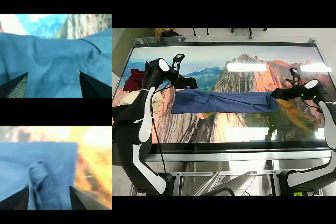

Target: Fold the shirts.

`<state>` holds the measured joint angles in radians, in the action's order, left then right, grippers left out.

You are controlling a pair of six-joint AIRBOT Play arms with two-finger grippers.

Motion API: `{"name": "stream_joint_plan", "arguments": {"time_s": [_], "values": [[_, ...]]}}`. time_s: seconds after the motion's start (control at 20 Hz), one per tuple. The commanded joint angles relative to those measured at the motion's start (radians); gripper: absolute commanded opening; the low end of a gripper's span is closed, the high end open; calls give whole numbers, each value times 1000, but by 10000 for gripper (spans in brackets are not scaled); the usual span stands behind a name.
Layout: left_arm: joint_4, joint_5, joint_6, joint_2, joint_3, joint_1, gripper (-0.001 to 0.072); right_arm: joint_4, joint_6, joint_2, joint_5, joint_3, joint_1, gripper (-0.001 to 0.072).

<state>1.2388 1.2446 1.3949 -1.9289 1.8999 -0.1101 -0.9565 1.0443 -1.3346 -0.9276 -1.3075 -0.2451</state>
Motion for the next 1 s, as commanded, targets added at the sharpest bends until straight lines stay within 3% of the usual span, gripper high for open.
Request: {"name": "stream_joint_plan", "arguments": {"time_s": [0.0,0.15,0.45,0.7,0.95], "values": [[0,99,22,-77,123,8,691,-31,55,-23,-9,-30,-49,556],[0,171,27,-69,135,18,690,88,49,-96,-87,-30,-96,623],[29,235,29,-70,94,40,690,187,-31,-162,-107,-30,-79,622],[69,172,65,-70,95,94,690,357,-115,-161,-121,-30,-77,621],[68,93,72,-91,95,100,690,359,-116,-163,-139,-30,-58,614]]}}
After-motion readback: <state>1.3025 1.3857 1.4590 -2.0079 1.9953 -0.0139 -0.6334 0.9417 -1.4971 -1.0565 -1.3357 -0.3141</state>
